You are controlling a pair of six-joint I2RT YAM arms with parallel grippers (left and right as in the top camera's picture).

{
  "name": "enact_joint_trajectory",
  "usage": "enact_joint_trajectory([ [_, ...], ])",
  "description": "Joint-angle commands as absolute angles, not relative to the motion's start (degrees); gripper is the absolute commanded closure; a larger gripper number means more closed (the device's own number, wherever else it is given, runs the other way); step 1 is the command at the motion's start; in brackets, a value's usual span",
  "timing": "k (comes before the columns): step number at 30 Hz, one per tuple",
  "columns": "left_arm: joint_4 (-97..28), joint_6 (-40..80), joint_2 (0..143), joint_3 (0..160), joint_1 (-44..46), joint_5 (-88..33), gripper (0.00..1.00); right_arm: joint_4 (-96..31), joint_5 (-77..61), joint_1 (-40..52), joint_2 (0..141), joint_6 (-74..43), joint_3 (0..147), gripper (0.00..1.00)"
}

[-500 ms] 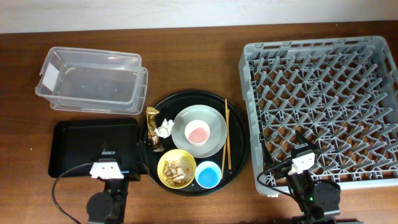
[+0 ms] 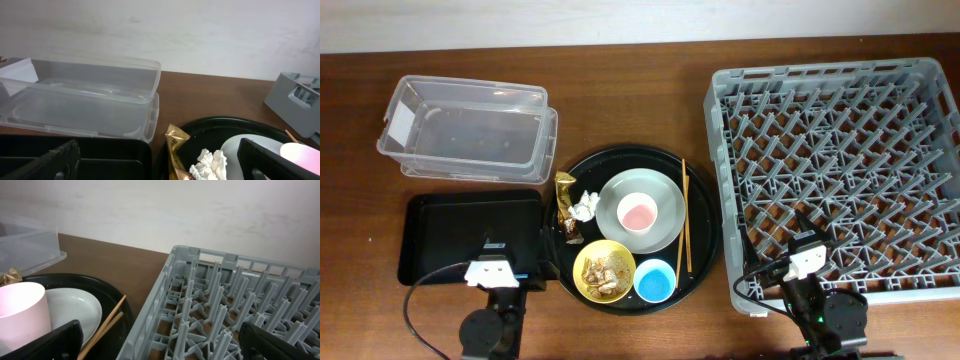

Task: Sort waste into correct bins and load items into the dishwasher rack
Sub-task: 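Move the left gripper toward the pink cup on the white plate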

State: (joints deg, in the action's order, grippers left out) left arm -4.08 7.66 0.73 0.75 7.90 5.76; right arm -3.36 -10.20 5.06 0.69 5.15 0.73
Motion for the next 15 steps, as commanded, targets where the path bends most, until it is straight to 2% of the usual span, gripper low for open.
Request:
enact_joint_trajectory([
  [1, -4.1, 6.8, 0.3, 0.5, 7.7, 5.1, 0.01, -3.4, -10.3, 4.8, 0.2, 5.4, 0.3, 0.02],
  [15, -3.7, 6.8, 0.3, 0.5, 7.7, 5.1, 0.00, -2.5, -10.3, 4.8, 0.2, 5.4, 0.3, 0.02],
])
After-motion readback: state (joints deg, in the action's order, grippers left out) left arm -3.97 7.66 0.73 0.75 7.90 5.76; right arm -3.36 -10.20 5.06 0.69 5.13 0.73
